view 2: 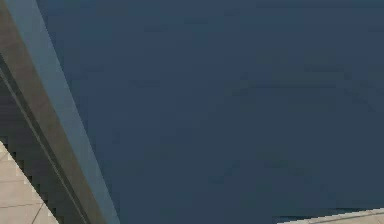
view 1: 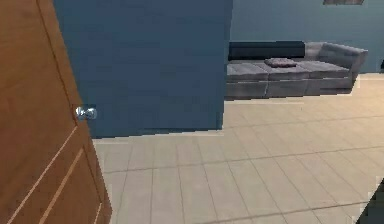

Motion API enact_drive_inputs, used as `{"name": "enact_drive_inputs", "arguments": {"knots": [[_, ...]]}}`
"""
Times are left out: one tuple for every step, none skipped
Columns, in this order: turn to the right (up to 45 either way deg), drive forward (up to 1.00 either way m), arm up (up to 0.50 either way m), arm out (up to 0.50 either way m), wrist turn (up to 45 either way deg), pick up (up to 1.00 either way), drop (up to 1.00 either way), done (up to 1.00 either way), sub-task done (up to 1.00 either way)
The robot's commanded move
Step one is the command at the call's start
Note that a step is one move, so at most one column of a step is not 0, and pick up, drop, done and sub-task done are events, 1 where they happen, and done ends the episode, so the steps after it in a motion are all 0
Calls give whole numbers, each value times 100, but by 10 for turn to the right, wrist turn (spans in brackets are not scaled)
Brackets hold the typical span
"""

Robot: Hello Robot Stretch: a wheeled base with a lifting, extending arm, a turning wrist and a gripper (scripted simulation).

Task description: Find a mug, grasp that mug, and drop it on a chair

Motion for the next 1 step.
{"name": "enact_drive_inputs", "arguments": {"knots": [[-30, 0, 0, 0, 0, 0, 0, 0, 0]]}}
